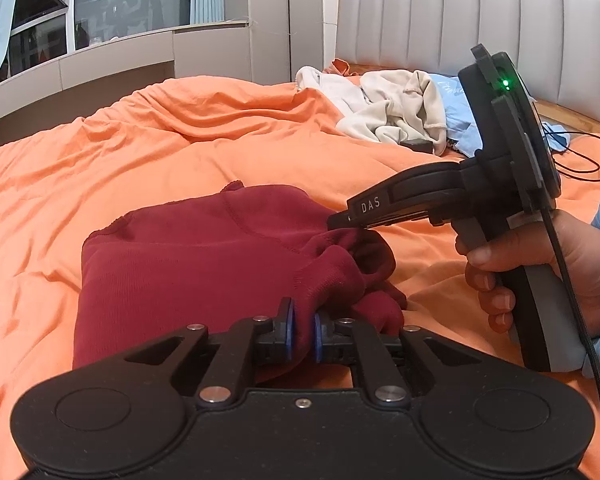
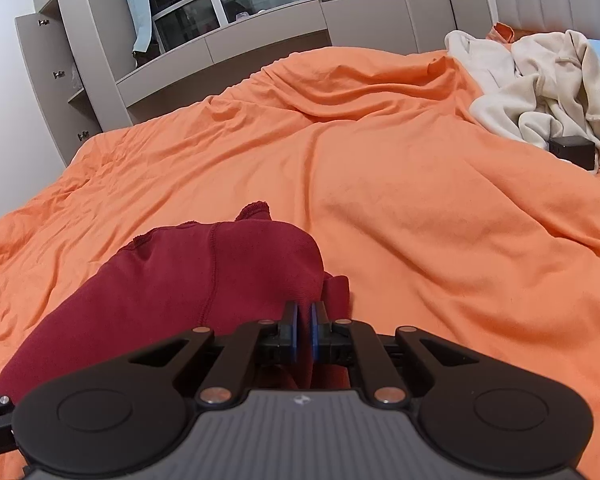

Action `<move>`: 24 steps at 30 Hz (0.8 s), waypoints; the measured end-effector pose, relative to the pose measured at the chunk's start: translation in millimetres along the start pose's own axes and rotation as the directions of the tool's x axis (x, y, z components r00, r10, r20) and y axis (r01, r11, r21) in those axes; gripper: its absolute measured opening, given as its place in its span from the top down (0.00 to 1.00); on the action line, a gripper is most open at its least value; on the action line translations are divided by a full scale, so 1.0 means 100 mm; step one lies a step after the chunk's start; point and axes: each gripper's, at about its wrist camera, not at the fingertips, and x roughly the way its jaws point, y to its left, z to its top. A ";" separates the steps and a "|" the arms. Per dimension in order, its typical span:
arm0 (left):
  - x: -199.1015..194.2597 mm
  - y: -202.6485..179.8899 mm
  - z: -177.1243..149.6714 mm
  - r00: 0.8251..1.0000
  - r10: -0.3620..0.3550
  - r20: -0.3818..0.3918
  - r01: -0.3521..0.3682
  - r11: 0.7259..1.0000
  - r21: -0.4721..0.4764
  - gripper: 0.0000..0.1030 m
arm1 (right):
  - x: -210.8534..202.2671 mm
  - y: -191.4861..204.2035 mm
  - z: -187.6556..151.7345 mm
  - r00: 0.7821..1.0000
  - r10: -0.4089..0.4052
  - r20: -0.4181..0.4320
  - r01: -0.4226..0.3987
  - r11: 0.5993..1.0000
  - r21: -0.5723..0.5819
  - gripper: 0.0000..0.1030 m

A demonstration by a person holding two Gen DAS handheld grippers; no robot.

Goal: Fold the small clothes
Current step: 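Hold the folded shirt bundle with both tools and press it together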

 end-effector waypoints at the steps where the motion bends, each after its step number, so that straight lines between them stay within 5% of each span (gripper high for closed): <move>1: 0.00 -0.01 0.00 1.000 0.005 0.002 -0.005 1.000 0.001 0.89 | -0.01 0.01 0.00 1.000 -0.004 0.001 0.004 1.000 -0.003 0.93; 24: -0.04 -0.07 -0.04 1.000 -0.001 -0.003 0.001 0.999 0.040 0.85 | -0.09 -0.08 -0.07 0.999 -0.022 -0.027 0.024 0.998 0.056 0.94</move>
